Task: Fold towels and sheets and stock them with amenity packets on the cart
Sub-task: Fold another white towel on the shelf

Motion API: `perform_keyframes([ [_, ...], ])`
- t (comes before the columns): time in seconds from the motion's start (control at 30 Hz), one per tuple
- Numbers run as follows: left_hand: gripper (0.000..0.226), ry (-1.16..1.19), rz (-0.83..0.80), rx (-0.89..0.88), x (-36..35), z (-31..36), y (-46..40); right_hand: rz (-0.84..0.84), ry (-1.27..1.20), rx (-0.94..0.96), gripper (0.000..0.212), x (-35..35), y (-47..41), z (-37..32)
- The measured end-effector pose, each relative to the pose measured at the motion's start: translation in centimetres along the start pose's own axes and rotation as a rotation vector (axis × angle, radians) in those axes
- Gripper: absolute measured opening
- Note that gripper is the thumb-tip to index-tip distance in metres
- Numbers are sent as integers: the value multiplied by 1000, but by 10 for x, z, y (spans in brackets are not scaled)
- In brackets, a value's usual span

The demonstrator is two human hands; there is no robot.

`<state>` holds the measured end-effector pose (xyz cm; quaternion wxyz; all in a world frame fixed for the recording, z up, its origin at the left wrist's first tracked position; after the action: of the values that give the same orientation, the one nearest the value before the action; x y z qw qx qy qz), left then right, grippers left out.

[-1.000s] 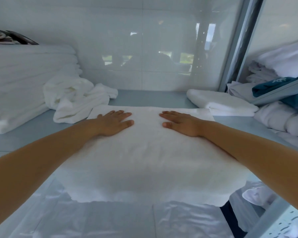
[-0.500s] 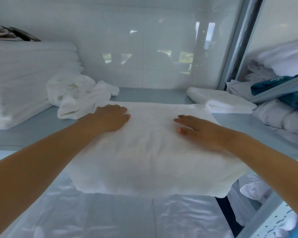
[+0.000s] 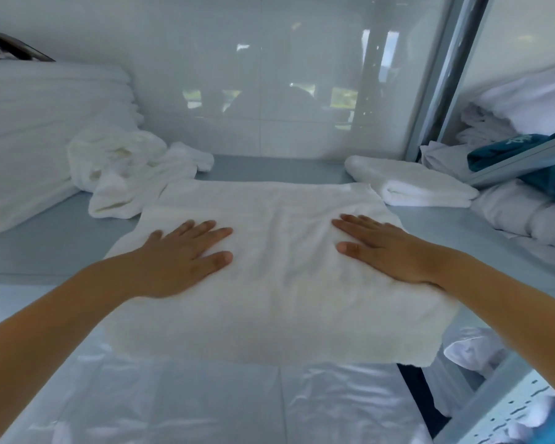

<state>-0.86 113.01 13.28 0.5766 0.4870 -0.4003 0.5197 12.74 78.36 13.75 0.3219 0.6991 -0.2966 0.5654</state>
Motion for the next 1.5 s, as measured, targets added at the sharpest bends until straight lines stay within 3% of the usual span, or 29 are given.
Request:
perform_keyframes([
  [0.2, 69, -3, 28, 38, 13, -18, -47, 0, 0, 4, 84, 13, -48, 13],
  [0.43, 74, -3, 87, 67, 20, -34, -88, 56, -6, -13, 84, 19, -80, 25],
  [0.6, 78, -44, 62, 69, 31, -26, -92, 89, 130, -85, 64, 32, -86, 12],
  [0.7, 67, -161, 123, 115, 39, -15, -78, 208, 69, 45, 56, 36, -58, -26],
  [0.83, 64, 25, 211, -77, 21, 4, -20, 125, -124, 252, 74, 10, 7, -65],
  [1.0, 68, 53, 146, -155, -7, -1, 41, 37, -115, 240, 60, -8, 32, -56],
  [1.2, 66, 56, 88, -145, 0, -7, 24, -18, -90, 226, 62, -1, 21, -48],
  [1.37, 50, 62, 443, -193, -6, 4, 42, 80, -81, 218, 59, -1, 22, -47],
  [1.5, 62, -32, 368, -324, -31, 27, 68, 186, -80, 268, 65, -7, 37, -52],
])
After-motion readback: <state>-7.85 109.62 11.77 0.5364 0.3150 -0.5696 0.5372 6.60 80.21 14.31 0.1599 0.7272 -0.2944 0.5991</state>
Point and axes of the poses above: each hand's wrist, its own y-axis away from the middle knuckle, its own x-axis out of the back of the hand, z = x × y, the point moved 2 cm from there along -y, towards the middle knuckle, and after that the axes turned 3 degrees about y, right-handed, at the moved point
